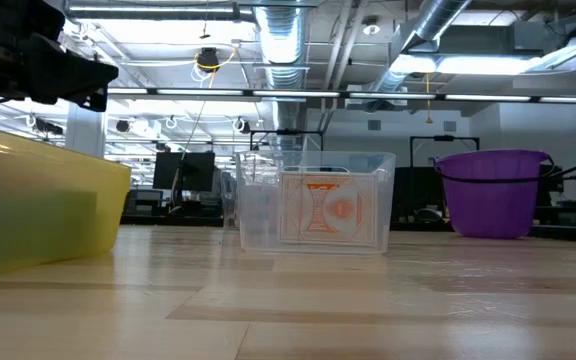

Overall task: Pick & Place Toys
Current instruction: Return to Home Position

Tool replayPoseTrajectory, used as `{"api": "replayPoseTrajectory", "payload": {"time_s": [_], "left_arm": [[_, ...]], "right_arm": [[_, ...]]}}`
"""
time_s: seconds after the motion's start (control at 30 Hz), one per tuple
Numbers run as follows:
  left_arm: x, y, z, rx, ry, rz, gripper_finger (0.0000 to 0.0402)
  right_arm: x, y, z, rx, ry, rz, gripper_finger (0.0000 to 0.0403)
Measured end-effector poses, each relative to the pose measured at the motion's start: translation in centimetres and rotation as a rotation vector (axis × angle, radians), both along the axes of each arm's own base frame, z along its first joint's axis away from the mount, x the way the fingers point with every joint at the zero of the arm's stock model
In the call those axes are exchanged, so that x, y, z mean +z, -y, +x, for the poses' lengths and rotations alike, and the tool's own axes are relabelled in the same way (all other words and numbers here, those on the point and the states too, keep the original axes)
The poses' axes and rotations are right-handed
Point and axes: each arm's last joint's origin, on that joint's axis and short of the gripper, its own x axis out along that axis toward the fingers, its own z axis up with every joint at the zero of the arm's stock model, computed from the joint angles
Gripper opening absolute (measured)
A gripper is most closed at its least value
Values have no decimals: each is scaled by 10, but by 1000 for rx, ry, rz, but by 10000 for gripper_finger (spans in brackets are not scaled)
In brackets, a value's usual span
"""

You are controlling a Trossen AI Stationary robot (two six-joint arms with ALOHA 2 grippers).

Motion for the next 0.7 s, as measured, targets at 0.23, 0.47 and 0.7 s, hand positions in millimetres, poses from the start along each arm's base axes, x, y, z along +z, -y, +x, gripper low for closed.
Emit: {"api": "replayPoseTrajectory", "payload": {"time_s": [0.23, 0.47, 0.7], "left_arm": [[-3, 0, 3, -1, -35, 1, 4], [-5, 0, 5, -5, -58, 2, 6], [-8, 0, 7, -4, -90, 2, 3]], "right_arm": [[-21, 53, 21, 189, 67, 88, 221], [-24, 104, 27, 378, 212, 130, 221], [-23, 150, 24, 451, 208, 124, 221]]}}
